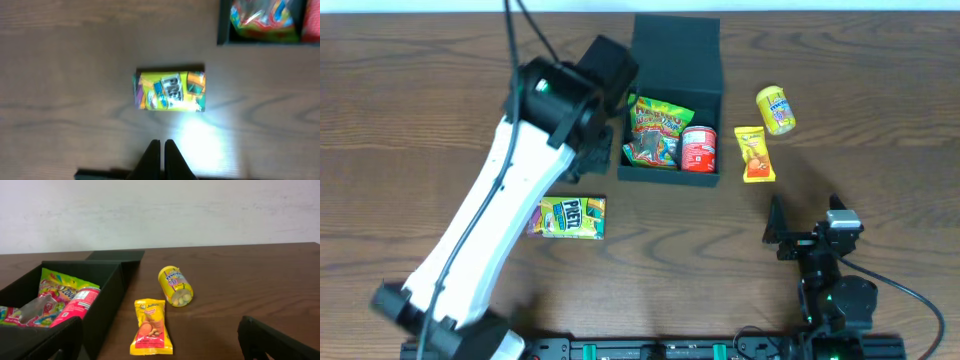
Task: Pack container
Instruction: 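Lower the left gripper onto the Pretz box and grasp it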
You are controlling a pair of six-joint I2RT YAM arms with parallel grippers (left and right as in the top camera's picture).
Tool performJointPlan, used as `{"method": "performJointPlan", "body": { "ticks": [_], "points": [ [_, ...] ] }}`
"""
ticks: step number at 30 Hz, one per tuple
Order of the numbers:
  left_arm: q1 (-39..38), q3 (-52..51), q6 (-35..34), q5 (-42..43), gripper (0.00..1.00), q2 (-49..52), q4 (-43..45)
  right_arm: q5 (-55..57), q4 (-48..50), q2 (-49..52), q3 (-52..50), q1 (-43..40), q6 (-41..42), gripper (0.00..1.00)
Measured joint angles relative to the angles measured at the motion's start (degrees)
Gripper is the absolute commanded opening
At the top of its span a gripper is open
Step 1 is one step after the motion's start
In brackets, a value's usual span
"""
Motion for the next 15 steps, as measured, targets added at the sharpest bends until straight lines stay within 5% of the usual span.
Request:
{"method": "performJointPlan", "body": {
  "ticks": [7,10,12,15],
  "points": [
    [-0.5,-18.0,-0.7,-1.6,0.08,-13.7,0.3,0.0,0.0,0.0,0.0,0.0,0.0,0.99],
    [-0.5,-27.7,3.7,-0.7,0.23,-20.3,4.6,0.0,0.0,0.0,0.0,0.0,0.0,0.99],
    [-0.4,-34.3,10.6,4.4,0.39,-24.9,10.5,0.0,0.1,0.0,0.0,0.0,0.0,0.99],
    [-0.5,-41.6,20.5,13.7,0.49,-29.3,20.3,0.0,0.0,0.0,0.0,0.0,0.0,0.99]
  ]
}}
